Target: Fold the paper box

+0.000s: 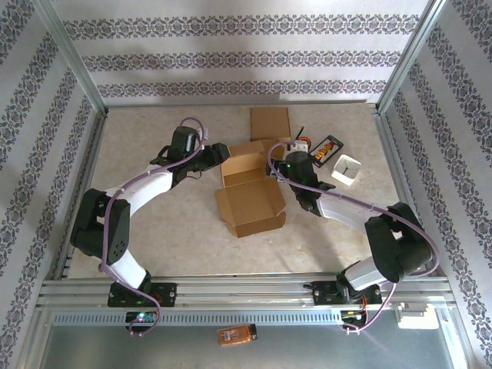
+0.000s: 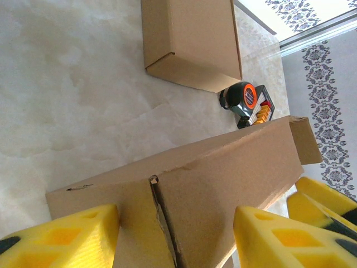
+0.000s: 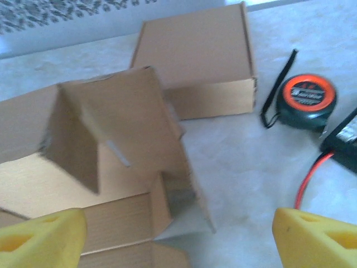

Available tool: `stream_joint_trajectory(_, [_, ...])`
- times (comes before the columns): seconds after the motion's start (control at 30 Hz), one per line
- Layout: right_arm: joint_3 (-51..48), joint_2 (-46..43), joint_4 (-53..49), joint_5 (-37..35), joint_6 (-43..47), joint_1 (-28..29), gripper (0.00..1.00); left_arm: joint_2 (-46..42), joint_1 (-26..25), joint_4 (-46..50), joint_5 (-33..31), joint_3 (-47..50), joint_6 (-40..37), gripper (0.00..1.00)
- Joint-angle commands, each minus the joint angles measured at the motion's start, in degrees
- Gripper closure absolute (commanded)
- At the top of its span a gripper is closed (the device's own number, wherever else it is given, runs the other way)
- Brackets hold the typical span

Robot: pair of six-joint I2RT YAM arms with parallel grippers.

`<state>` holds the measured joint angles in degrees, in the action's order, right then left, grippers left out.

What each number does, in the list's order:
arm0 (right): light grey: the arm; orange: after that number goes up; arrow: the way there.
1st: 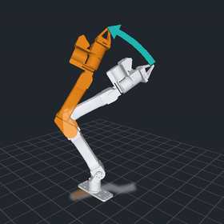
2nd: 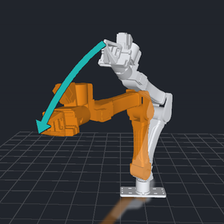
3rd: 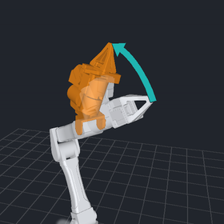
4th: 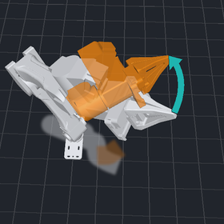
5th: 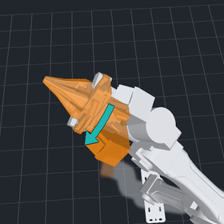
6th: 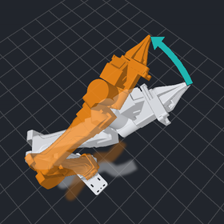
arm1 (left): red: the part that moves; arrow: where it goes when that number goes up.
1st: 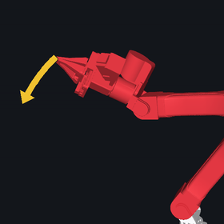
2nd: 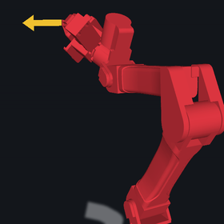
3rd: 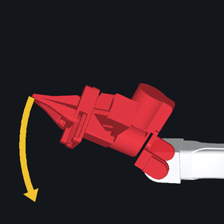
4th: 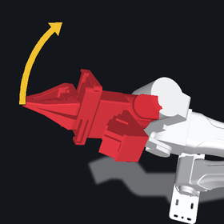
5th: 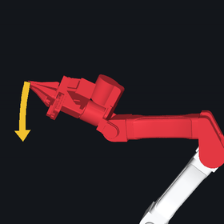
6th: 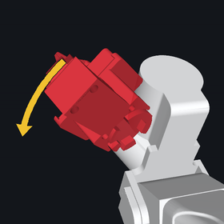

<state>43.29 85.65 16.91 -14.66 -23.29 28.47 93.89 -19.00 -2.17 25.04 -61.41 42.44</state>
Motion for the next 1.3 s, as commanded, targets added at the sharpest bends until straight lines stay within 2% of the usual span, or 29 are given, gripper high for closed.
stream_joint_trajectory(0.0, [2.34,3.28,-0.06,0.89,5.58,-1.57,0.19,-0.11,0.15,0.30,0.51,-1.80,-1.00,0.44])
stream_joint_trajectory(0.13, [4.76,7.67,-1.06,9.13,4.26,-2.63,0.31,0.42,0.24,0.02,1.30,-2.04,-0.79,0.44])
stream_joint_trajectory(0.3, [5.79,10.11,0.46,10.20,4.53,-2.56,0.51,-0.33,0.21,0.83,-0.15,-2.05,-1.71,0.41])
stream_joint_trajectory(0.5, [5.56,10.08,0.33,7.21,5.98,-2.72,0.72,-11.58,0.20,-0.64,-11.83,4.34,-5.25,0.24])
stream_joint_trajectory(0.6, [5.51,9.81,-0.33,7.24,7.00,-2.72,0.78,-17.25,-0.09,2.92,-16.67,5.87,-7.19,0.22])
stream_joint_trajectory(0.67, [5.49,9.24,-1.02,7.41,7.03,-2.65,0.83,-20.40,-2.35,6.65,-21.01,6.46,-8.53,0.30])
stream_joint_trajectory(0.77, [5.33,7.82,-2.24,6.81,6.11,-2.33,0.89,-22.62,-11.97,10.79,-32.24,7.81,-11.14,0.43])
stream_joint_trajectory(0.87, [5.19,5.94,-4.32,3.93,4.53,-1.39,0.97,-20.77,-20.45,8.38,-35.68,10.42,-8.11,0.55])
stream_joint_trajectory(0.93, [4.89,4.90,-4.94,2.61,3.96,-0.67,0.98,-17.54,-24.73,6.23,-36.70,10.56,-6.40,0.64])
stream_joint_trajectory(1.0, [4.55,4.27,-5.29,0.96,3.72,0.12,1.00,-13.15,-27.93,3.42,-35.89,9.64,-5.96,0.81])
stream_joint_trajectory(1.07, [4.32,4.03,-5.77,-0.58,3.26,0.65,1.00,-7.90,-29.77,-0.33,-31.66,8.01,-5.58,1.00])
stream_joint_trajectory(1.17, [4.34,4.05,-7.00,-2.92,1.98,1.11,1.00,-0.92,-30.48,-2.75,-25.82,4.91,-4.61,1.00])
stream_joint_trajectory(1.27, [3.87,3.92,-7.34,-3.62,0.56,1.28,1.00,3.77,-30.48,-3.91,-23.09,2.46,-4.19,1.00])
